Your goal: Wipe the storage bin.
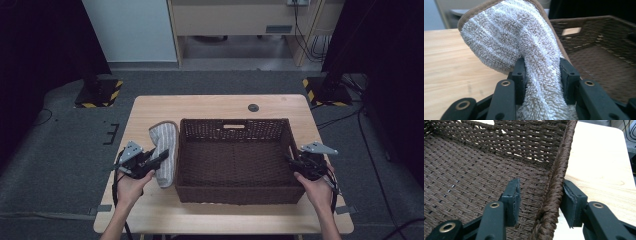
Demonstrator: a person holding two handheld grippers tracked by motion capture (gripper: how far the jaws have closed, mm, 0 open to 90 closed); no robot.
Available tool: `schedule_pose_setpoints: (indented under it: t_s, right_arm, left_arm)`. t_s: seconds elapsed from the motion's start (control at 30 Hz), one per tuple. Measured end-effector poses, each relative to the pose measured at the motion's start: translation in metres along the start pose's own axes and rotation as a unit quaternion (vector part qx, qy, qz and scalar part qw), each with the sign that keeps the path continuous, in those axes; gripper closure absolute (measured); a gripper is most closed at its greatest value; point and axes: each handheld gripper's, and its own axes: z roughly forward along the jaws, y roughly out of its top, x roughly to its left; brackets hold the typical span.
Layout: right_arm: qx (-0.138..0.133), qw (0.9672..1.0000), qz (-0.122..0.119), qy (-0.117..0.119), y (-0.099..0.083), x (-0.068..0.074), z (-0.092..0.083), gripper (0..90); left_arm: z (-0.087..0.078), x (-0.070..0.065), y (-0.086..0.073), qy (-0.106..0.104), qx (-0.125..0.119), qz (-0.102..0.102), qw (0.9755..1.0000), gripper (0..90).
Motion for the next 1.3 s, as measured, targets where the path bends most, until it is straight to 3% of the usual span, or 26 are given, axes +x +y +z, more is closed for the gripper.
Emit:
schedule_pose_setpoints:
  t_s: [0.2, 0.3, 0.43, 0.5, 0.53, 0.63, 0.73, 0.8, 0.87, 1.13, 1.3]
  right_arm:
    - [-0.006, 1.0, -0.001, -0.001, 0.0, 0.001, -0.003, 50.2]
    - [-0.011, 0.9999, -0.006, -0.004, 0.002, 0.001, -0.004, 48.0]
    - [-0.015, 0.9999, 0.003, 0.0, 0.006, 0.0, -0.006, 46.7]
    - [-0.028, 0.9996, -0.001, -0.003, 0.007, -0.001, -0.009, 46.6]
    - [-0.043, 0.999, 0.008, -0.003, 0.011, -0.004, -0.016, 46.3]
    - [-0.052, 0.9986, 0.008, -0.006, 0.013, -0.007, -0.024, 49.3]
    - [-0.035, 0.9993, 0.007, -0.004, 0.008, -0.011, -0.028, 56.2]
    - [-0.029, 0.9996, 0.007, -0.002, 0.006, -0.011, -0.027, 59.0]
    - [-0.008, 0.9999, -0.002, 0.007, 0.002, -0.009, -0.022, 70.8]
    - [-0.007, 0.9999, 0.006, -0.008, 0.005, -0.004, -0.02, 73.3]
    - [-0.01, 0.9998, 0.002, -0.017, 0.008, -0.004, -0.014, 73.1]
  left_arm:
    - [-0.006, -0.015, -0.019, -0.008, 0.022, -0.002, 0.9997, 62.7]
    - [-0.007, -0.017, -0.03, -0.011, 0.036, -0.008, 0.9993, 62.5]
    - [-0.001, -0.02, -0.039, -0.01, 0.052, 0.0, 0.9986, 62.4]
    - [0.001, -0.021, -0.041, -0.009, 0.055, 0.0, 0.9984, 62.2]
    - [0.004, -0.022, -0.045, -0.006, 0.062, 0.002, 0.998, 62.2]
    - [0.006, -0.022, -0.049, -0.005, 0.065, -0.003, 0.9979, 62.2]
    - [0.008, -0.023, -0.056, 0.0, 0.076, -0.004, 0.9971, 62.1]
    - [0.009, -0.024, -0.057, 0.002, 0.075, -0.005, 0.9972, 62.1]
    - [0.01, -0.025, -0.055, 0.007, 0.076, -0.001, 0.9971, 62.3]
    - [0.022, -0.023, -0.046, 0.033, 0.079, 0.023, 0.9961, 64.6]
    - [0.028, -0.014, -0.046, 0.018, 0.073, 0.012, 0.9971, 64.3]
